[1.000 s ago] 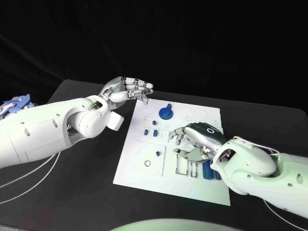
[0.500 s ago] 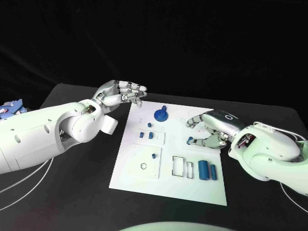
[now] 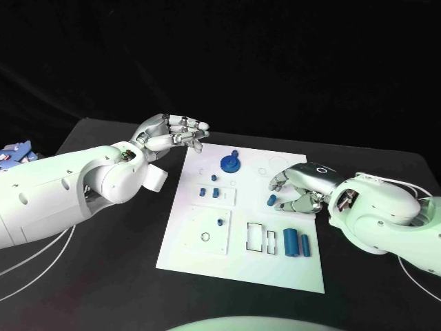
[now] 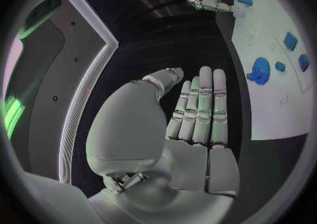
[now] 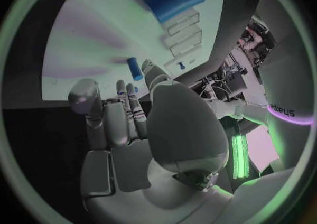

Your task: Assemble the parts on the task board

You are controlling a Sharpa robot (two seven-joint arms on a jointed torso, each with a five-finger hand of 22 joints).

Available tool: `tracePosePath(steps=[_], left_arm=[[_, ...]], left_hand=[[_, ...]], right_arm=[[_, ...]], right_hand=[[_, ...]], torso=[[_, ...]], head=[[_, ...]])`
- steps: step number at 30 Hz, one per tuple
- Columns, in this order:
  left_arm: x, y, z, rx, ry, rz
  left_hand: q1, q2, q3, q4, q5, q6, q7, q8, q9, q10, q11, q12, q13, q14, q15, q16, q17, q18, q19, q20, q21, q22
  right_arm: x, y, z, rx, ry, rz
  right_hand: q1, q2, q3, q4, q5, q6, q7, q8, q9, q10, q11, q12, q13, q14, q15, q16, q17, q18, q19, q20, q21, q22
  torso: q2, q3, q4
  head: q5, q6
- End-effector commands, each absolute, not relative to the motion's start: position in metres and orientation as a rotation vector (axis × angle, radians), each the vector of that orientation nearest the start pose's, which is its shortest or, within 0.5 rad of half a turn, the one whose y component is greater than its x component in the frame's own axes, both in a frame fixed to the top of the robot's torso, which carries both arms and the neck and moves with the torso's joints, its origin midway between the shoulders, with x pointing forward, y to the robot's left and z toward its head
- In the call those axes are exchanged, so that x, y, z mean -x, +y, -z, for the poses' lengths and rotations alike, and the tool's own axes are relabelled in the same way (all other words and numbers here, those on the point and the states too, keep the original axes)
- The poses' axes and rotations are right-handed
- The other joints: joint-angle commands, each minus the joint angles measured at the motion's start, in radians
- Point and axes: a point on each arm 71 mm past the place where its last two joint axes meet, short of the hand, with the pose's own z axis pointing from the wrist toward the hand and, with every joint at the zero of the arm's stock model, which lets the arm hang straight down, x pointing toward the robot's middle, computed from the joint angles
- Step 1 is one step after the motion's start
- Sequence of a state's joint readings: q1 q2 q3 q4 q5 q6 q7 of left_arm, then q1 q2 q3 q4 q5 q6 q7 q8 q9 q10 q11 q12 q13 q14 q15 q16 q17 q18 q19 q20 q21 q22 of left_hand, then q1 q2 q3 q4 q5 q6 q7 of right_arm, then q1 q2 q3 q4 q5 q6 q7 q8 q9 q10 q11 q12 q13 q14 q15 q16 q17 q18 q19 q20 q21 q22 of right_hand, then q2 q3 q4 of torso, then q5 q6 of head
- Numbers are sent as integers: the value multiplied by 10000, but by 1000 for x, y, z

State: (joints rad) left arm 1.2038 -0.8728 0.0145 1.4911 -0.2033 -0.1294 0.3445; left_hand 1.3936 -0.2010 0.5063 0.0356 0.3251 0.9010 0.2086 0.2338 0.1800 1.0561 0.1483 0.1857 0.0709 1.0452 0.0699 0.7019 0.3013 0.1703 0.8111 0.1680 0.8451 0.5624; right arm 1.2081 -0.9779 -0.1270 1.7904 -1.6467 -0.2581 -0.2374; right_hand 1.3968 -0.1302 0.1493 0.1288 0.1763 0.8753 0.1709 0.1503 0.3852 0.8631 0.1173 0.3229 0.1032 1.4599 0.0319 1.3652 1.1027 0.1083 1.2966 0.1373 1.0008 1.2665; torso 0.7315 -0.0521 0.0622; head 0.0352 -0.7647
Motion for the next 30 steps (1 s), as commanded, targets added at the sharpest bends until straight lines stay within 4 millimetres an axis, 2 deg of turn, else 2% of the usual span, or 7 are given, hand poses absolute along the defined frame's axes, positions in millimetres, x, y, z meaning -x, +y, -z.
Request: tracePosePath(steps=[1, 7, 11, 12, 13, 19, 30], left_arm=[[-496, 219, 157, 8588, 15327, 16283], [-496, 219, 157, 8593, 15330, 16274], [-496, 219, 157, 8585, 15355, 16302], [-496, 219, 157, 8585, 15361, 16306], [-496, 219, 157, 8585, 15365, 16308], [-496, 219, 157, 8586, 15382, 16313], [-496, 219, 157, 8589, 15414, 16320]], left_hand=[[12, 49, -23, -9, 6, 17, 75, -39, -17, -63, 11, -4, 3, -43, 56, -49, 8, 101, -83, 18, -64, -15], [12, 49, -23, -9, 6, 17, 75, -39, -17, -63, 11, -4, 3, -43, 56, -49, 8, 101, -83, 18, -64, -15], [9, 63, -28, -6, 6, 20, 76, -36, -18, -61, 11, 1, 5, -38, 57, -52, 15, 102, -83, 20, -63, -14], [9, 63, -28, -6, 6, 20, 76, -36, -18, -61, 11, 1, 5, -38, 57, -52, 15, 102, -83, 20, -63, -14], [9, 63, -28, -6, 6, 20, 76, -36, -18, -61, 11, 1, 5, -38, 57, -52, 15, 102, -83, 20, -63, -14], [9, 63, -28, -6, 6, 20, 76, -36, -18, -61, 11, 1, 5, -38, 57, -52, 15, 102, -83, 20, -63, -14], [8, 72, -34, -5, 6, 19, 75, -35, -20, -63, 11, 4, 5, -36, 57, -58, 22, 104, -83, 21, -64, -13]], right_arm=[[-419, -188, 197, 3770, 17548, -5513], [-419, -184, 199, 3691, 17477, -5738], [-420, -184, 201, 3668, 17496, -5767], [-420, -184, 202, 3659, 17509, -5775], [-420, -183, 203, 3654, 17514, -5782], [-420, -181, 205, 3627, 17504, -5857], [-422, -180, 206, 3518, 17392, -5804]], right_hand=[[210, 75, 149, 91, -192, 240, 15, 44, -26, 232, -16, 111, -70, 109, 1, 89, 70, 69, 146, -39, 111, 64], [491, 222, 1088, 200, -659, 792, -36, -19, -216, 1034, -85, 21, -354, 169, -80, 123, 143, 0, 394, -105, 435, 287], [480, 29, 2172, 291, -920, 1109, -89, -71, -328, 1621, -139, -416, -406, 204, -136, 168, 216, -36, 490, -157, 583, 423], [348, -156, 2701, 315, -927, 1216, -94, -88, -358, 1861, -156, -659, -399, 216, -149, 187, 243, -50, 525, -172, 643, 487], [277, -254, 2900, 306, -939, 1241, -94, -99, -366, 1946, -163, -761, -397, 220, -149, 196, 258, -55, 541, -178, 671, 517], [102, -425, 3317, 261, -954, 1295, -86, -109, -368, 2144, -181, -964, -388, 222, -150, 205, 266, -65, 570, -189, 718, 576], [-63, -570, 3476, 238, -944, 1281, -64, -133, -369, 2275, -178, -1054, -377, 221, -151, 204, 250, -74, 594, -191, 757, 617]], torso=[[-1, 7, -4], [1, 16, -5], [-3, 21, -20], [-1, 20, -22], [-1, 20, -22], [2, 23, -18], [-5, 16, -16]], head=[[10, -28], [12, -45], [22, -53], [28, -59], [28, -59], [24, -75], [6, -102]])
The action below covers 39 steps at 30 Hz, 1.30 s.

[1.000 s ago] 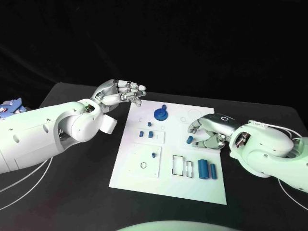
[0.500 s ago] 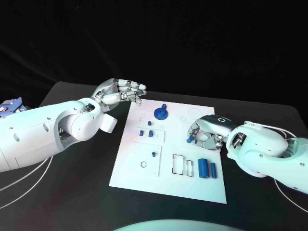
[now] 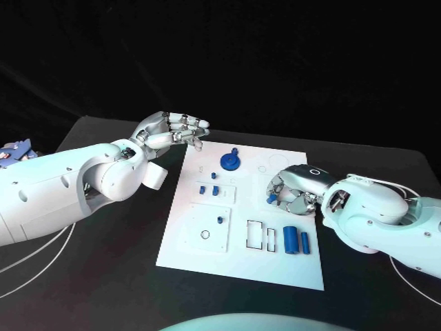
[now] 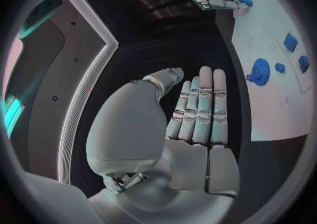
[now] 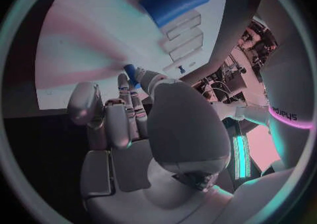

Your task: Assemble the parts on the task board

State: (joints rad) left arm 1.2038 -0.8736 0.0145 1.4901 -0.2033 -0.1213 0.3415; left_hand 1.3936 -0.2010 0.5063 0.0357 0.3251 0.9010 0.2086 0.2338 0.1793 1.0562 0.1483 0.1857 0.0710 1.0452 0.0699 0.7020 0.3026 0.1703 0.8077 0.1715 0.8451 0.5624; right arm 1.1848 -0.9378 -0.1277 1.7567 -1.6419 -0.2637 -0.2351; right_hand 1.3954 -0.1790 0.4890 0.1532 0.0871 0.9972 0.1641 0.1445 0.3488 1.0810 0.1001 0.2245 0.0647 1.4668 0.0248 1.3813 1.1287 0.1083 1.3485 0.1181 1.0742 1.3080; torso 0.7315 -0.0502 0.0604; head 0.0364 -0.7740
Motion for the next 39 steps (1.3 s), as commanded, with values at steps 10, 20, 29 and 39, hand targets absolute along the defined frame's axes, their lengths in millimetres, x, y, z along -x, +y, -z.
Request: tracePosePath(steps=[10, 20, 29, 39], left_arm=[[-496, 219, 157, 8595, 15420, 16312], [-496, 220, 157, 8598, 15438, 16311], [-496, 220, 158, 8603, 15451, 16307], [-496, 220, 158, 8604, 15452, 16305]], left_hand=[[8, 72, -34, -6, 6, 19, 75, -35, -13, -63, 11, 4, 5, -36, 57, -60, 8, 104, -48, -13, -64, -13], [8, 72, -34, -6, 6, 19, 75, -35, -13, -63, 11, 4, 5, -36, 57, -60, 8, 104, -48, -13, -64, -13], [8, 72, -34, -6, 6, 19, 75, -35, -13, -63, 11, 4, 5, -36, 57, -60, 8, 104, -48, -13, -64, -13], [28, 82, -43, -24, 8, 13, 75, -35, -19, -73, 10, 8, 6, -34, 54, -76, 23, 108, -49, -13, -61, -8]], right_arm=[[-422, -179, 207, 3456, 17312, -5786], [-422, -179, 206, 3400, 17231, -5789], [-423, -180, 206, 3364, 17127, -5726], [-421, -177, 202, 3226, 16616, -6042]], right_hand=[[-210, -265, 189, -43, -14, -110, 40, -184, -40, 215, 4, -145, 24, 145, -70, 34, -37, -78, 83, 7, 30, 228], [-280, -191, 415, -106, 3, 36, -19, -109, 11, 584, -79, -86, 91, 158, -129, 58, 4, -100, 155, -26, 168, 323], [-47, 258, 1121, -696, -331, 555, -219, 307, 259, 1270, -308, 13, 254, 231, -320, 176, 229, -185, 368, -191, 620, 613], [-78, 480, 1342, -1066, -359, 687, -303, 579, 478, 1538, -402, -5, 376, 261, -406, 232, 338, -249, 505, -284, 943, 813]], torso=[[-8, -9, 9], [-12, 3, 4], [-7, 4, 2], [-11, 6, 3]], head=[[-16, -40], [-10, -54], [-24, -49], [-37, -62]])
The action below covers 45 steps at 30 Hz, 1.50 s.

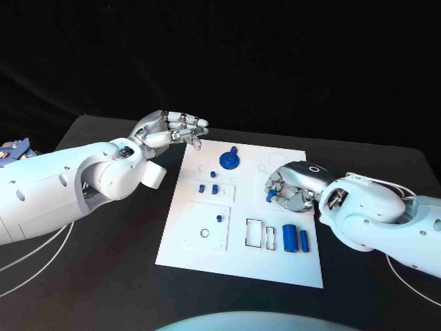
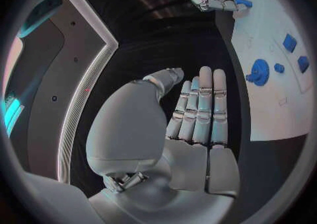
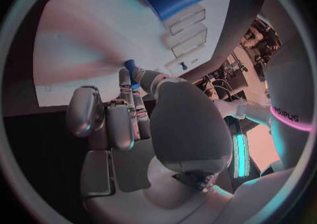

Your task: Assemble the parts on the task board

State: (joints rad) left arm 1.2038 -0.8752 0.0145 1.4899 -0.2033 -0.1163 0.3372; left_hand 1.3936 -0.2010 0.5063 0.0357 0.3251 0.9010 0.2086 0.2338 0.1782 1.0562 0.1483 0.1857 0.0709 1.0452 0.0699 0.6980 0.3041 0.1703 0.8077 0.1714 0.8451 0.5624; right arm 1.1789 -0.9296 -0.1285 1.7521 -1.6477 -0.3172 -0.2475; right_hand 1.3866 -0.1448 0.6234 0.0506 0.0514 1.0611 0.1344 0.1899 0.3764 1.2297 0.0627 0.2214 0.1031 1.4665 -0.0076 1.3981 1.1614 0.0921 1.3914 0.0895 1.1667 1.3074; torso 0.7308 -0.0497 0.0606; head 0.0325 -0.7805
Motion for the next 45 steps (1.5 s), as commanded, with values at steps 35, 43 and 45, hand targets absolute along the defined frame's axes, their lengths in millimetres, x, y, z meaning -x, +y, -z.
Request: tracePosePath(steps=[35, 43, 45], left_arm=[[-497, 216, 159, 8585, 15516, 16375], [-498, 213, 159, 8558, 15541, 16440], [-498, 212, 159, 8555, 15542, 16448]], left_hand=[[55, 103, -43, -45, 10, 15, 76, -31, -13, -77, 10, 14, 7, -34, 50, -52, 22, 110, -49, -15, -51, 1], [55, 103, -43, -45, 10, 15, 76, -31, -13, -77, 10, 14, 7, -34, 50, -52, 22, 110, -49, -15, -51, 1], [55, 103, -43, -45, 10, 15, 76, -31, -13, -77, 10, 14, 7, -34, 50, -52, 22, 110, -49, -15, -51, 1]], right_arm=[[-381, -120, 165, 3658, 15423, -8685], [-367, -75, 186, 4150, 15632, -9940], [-365, -68, 191, 4200, 15720, -10108]], right_hand=[[-297, 0, -63, -172, 9, 17, -24, 245, 328, 89, -33, -101, 39, 248, -85, 35, -63, -98, 87, -11, 56, 878], [-300, 15, -51, -181, 16, 13, -28, 250, 333, 94, -37, -109, 41, 247, -87, 33, -68, -87, 66, -12, 7, 859], [-301, 18, -48, -184, 18, 11, -28, 250, 335, 94, -38, -112, 42, 247, -88, 32, -69, -85, 61, -12, -3, 855]], torso=[[-3, -6, 9], [-1, -30, 35], [-1, -36, 31]], head=[[145, 34], [235, 72], [248, 68]])
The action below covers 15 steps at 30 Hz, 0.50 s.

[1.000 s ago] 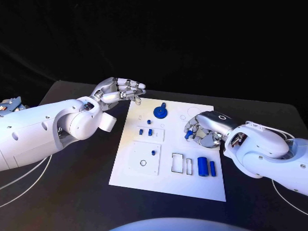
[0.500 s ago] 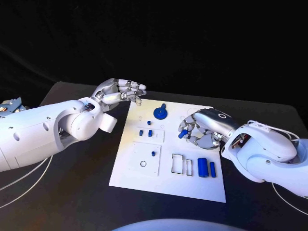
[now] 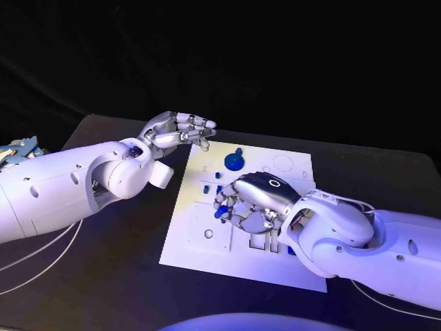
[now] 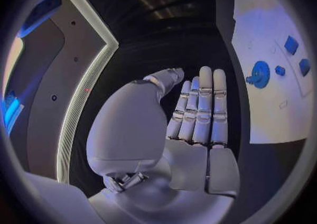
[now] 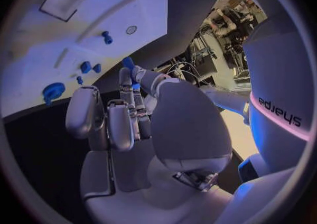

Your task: Assemble the parts on the task board

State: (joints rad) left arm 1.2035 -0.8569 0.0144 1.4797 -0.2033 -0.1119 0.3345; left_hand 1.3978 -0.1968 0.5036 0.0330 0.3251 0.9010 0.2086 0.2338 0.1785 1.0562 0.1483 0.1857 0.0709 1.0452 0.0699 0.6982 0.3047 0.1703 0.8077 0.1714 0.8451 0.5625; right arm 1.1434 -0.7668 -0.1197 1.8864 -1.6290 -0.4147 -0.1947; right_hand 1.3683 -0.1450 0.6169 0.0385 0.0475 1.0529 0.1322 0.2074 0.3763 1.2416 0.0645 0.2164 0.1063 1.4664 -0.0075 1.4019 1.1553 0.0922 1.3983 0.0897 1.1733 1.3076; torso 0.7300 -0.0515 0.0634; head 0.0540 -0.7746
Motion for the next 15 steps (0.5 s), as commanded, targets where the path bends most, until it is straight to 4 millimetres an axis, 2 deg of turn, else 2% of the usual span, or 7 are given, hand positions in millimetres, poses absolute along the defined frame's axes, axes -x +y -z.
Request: tracePosePath(steps=[1, 6, 15], left_arm=[[-498, 212, 159, 8555, 15542, 16448], [-497, 212, 159, 8553, 15545, 16452], [-497, 211, 158, 8549, 15557, 16463]], left_hand=[[13, 61, -16, -17, 10, 15, 76, -31, -15, -77, 10, 14, 7, -34, 50, -54, 15, 110, -49, -15, -51, 1], [19, 72, -21, -25, 11, 7, 81, -34, -21, -88, 14, 14, 6, -35, 54, -68, 25, 109, -54, -14, -45, 8], [19, 72, -21, -25, 11, 7, 81, -34, -21, -88, 14, 14, 6, -35, 54, -68, 25, 109, -54, -14, -45, 8]], right_arm=[[-364, -66, 193, 4218, 15760, -10166], [-361, -57, 205, 4285, 15978, -10341], [-363, -50, 222, 4436, 16431, -10197]], right_hand=[[-117, 24, 21, -67, 58, 90, -7, 75, 337, -24, -57, -64, 10, 248, -90, -5, -7, -85, -9, -14, -71, 852], [-116, 28, 26, -73, 59, 86, -7, 76, 339, -24, -58, -68, 11, 250, -90, -3, -1, -85, -7, -14, -69, 854], [-131, 31, 35, -91, 58, 57, 2, 71, 343, -33, -52, -88, 13, 241, -90, -20, -43, -74, -31, -16, -123, 834]], torso=[[8, -13, -8], [4, -7, -29], [17, 10, -26]], head=[[79, -1], [145, -41], [236, -110]])
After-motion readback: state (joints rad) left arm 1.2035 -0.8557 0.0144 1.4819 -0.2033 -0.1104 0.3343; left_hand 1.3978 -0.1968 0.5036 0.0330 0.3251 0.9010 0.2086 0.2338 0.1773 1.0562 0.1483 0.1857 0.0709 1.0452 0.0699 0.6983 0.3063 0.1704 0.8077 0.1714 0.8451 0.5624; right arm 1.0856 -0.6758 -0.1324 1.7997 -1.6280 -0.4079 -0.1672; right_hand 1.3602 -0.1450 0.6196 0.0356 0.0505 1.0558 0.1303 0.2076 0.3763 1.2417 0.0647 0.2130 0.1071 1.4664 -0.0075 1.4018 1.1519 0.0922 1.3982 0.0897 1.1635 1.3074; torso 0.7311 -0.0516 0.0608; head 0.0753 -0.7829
